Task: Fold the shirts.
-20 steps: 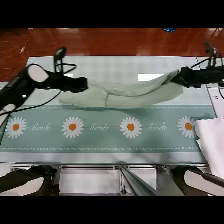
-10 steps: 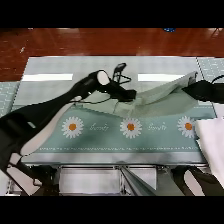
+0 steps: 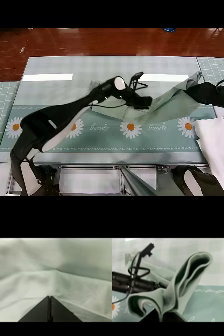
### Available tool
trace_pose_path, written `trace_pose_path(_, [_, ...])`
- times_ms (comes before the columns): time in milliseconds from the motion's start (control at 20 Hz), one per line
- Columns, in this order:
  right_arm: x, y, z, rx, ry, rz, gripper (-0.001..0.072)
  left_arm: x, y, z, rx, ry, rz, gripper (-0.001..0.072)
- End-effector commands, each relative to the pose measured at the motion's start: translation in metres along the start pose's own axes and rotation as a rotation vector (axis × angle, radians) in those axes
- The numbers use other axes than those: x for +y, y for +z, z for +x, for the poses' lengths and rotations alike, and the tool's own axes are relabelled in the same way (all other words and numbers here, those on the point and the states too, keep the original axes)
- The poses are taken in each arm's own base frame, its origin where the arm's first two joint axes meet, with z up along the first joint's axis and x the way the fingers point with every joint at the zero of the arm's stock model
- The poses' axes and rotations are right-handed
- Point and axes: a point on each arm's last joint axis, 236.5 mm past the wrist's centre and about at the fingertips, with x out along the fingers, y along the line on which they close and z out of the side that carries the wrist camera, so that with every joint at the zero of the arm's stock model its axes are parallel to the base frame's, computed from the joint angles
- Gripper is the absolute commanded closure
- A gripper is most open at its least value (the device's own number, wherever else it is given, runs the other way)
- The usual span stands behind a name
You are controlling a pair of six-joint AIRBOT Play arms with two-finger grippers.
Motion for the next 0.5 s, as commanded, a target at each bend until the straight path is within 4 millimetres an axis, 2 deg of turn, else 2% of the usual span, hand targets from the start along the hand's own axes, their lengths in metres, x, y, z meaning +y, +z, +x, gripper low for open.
trace_pose_path(0, [0.015,0.005,0.0,-0.023,0.058,0.003,0.0685,0.028,0.04,-0.082,-0.061,-0.001,0.001,0.0688])
trace_pose_path(100, [0.03,0.009,0.009,-0.032,0.098,-0.016,0.0685,0.047,0.059,-0.166,-0.119,0.003,0.004,0.0688])
trace_pose_path(200, [0.054,0.011,0.033,-0.017,0.175,-0.024,0.0685,0.058,0.063,-0.25,-0.207,0.049,0.034,0.0688])
trace_pose_path(250, [0.066,0.013,0.052,-0.008,0.206,-0.026,0.0685,0.068,0.06,-0.289,-0.268,0.116,0.038,0.0688])
trace_pose_path(350, [0.088,0.014,0.094,0.022,0.248,-0.031,0.0685,0.091,0.043,-0.365,-0.401,0.301,0.039,0.0688])
trace_pose_path(450, [0.118,0.01,0.142,0.084,0.29,-0.057,0.0685,0.108,0.011,-0.425,-0.52,0.465,0.015,0.0688])
